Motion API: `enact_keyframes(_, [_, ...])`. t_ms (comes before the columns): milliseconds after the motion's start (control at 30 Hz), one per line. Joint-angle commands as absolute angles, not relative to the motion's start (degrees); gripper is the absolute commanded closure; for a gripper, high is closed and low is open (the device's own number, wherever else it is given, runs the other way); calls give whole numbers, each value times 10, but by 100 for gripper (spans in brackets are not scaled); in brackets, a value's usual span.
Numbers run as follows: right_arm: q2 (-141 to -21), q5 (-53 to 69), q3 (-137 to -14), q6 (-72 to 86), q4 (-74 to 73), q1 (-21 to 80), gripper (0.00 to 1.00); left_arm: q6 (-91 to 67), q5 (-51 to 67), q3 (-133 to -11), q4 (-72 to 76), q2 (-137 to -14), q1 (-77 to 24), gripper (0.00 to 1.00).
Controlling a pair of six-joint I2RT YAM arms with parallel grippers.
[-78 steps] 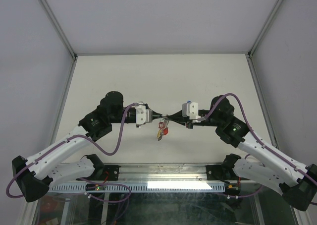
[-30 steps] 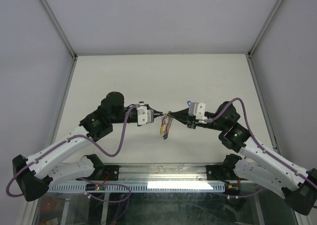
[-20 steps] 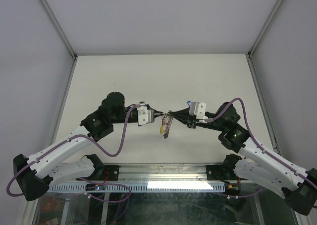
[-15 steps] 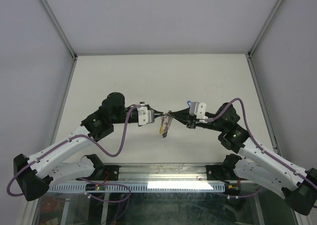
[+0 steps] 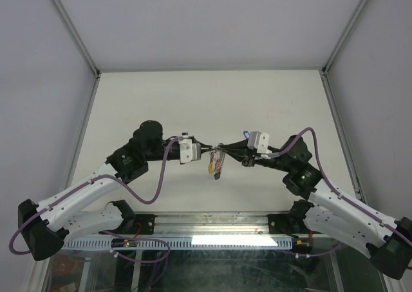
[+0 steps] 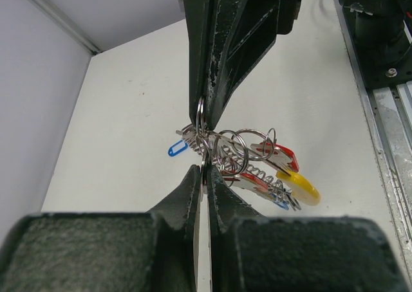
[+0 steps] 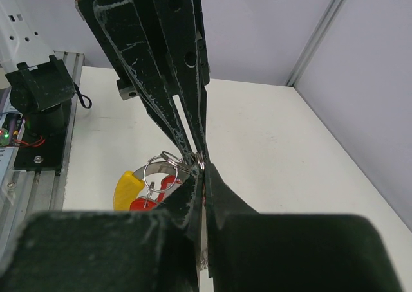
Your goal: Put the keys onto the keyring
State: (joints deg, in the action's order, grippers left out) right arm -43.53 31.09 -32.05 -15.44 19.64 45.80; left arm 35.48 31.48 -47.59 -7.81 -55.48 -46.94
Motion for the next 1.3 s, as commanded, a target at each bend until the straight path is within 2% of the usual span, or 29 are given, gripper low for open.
enact_keyframes(0, [-412,295,-330,-135,323,460,100,364,294,-460,-97,-560,-474,100])
enact_keyframes(467, [-415,298,-314,-89,388,461,100,368,288,-450,-79,-568,-474,100])
enact_keyframes(933, [-433,285,-271,-32,511,460,100,343,331,-442,-9,-558,-474,100])
enact_keyframes(967, [-433,286,-269,-33,513,461,100,343,331,-443,-10,-557,-474,98])
enact_keyframes(1100, [-423,303,-273,-67,474,460,100,342,317,-442,-10,-537,-474,76])
enact_keyframes(1267, [-404,328,-279,-113,410,460,100,339,315,-444,-9,-501,-474,64])
